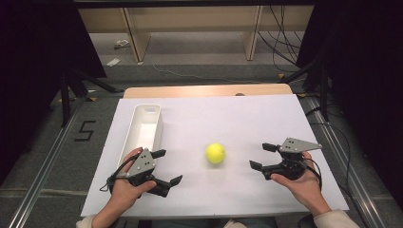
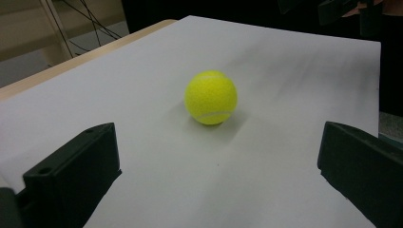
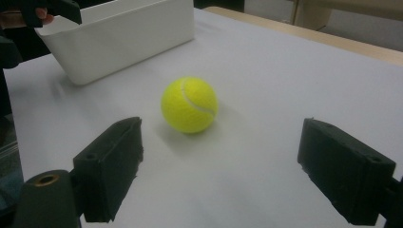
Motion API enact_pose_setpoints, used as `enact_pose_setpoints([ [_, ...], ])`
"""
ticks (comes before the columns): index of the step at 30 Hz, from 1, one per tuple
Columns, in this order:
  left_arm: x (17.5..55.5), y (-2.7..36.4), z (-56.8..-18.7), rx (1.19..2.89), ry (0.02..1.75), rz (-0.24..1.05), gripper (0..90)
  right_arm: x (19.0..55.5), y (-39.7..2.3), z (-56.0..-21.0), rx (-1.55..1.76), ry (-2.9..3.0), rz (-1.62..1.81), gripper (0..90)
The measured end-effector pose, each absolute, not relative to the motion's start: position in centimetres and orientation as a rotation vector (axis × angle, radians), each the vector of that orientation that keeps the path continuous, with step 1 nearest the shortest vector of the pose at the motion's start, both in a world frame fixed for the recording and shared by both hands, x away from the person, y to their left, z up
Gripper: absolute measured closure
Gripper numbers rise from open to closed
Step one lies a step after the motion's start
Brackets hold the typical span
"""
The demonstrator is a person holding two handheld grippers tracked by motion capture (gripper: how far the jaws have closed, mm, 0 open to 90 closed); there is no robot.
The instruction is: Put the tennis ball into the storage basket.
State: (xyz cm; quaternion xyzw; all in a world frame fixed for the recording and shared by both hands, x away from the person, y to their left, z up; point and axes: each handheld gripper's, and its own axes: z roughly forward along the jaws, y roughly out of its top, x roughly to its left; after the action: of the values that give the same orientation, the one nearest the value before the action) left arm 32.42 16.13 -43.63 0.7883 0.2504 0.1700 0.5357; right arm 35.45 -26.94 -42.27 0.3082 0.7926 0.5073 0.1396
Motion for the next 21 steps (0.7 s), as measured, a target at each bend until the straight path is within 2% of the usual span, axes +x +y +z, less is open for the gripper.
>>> enact_pose_setpoints([
  [21,32.3,15.9,-43.6,1.887,0.587,0.407,0.0,36.4,-25.1,-42.5,0.872,2.307,1.458,15.8],
])
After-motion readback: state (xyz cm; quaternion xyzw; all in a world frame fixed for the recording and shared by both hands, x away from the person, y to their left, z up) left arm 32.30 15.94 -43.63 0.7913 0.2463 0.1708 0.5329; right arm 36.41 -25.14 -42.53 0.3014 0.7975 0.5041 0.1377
